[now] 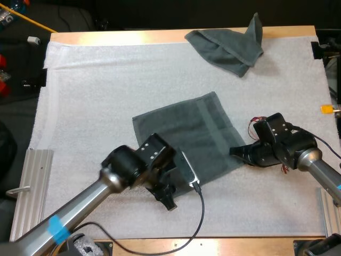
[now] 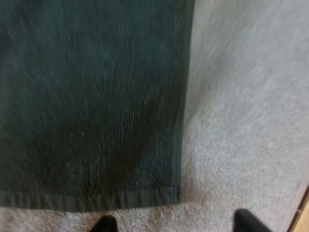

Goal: Pick towel from pile, fold and stack

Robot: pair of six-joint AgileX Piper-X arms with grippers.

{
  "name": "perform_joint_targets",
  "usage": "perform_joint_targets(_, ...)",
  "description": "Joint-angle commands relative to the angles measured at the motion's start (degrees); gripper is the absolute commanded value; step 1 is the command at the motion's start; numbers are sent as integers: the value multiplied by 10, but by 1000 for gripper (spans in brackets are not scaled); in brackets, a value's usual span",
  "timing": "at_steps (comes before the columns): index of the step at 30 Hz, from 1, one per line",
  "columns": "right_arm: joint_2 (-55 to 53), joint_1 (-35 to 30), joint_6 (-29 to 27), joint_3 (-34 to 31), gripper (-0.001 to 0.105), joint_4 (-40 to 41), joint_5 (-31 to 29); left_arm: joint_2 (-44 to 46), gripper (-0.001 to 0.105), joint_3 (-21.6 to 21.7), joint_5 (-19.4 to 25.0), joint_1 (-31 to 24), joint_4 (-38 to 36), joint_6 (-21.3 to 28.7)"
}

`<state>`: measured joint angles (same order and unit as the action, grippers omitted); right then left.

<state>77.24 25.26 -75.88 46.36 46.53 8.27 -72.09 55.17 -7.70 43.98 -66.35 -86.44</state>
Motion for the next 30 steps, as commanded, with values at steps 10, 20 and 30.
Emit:
perform_joint_targets(10, -7, -4, 1, 0, 0, -2, 6, -90, 44, -3, 3, 3, -4, -7)
perform_joint_targets(20, -7, -4, 1, 0, 0, -2, 6, -99, 44, -102, 2, 3, 93, -7)
perform_joint_targets(30, -7, -4, 1, 0, 0, 1, 6, -99, 44, -110, 2, 3, 169, -7)
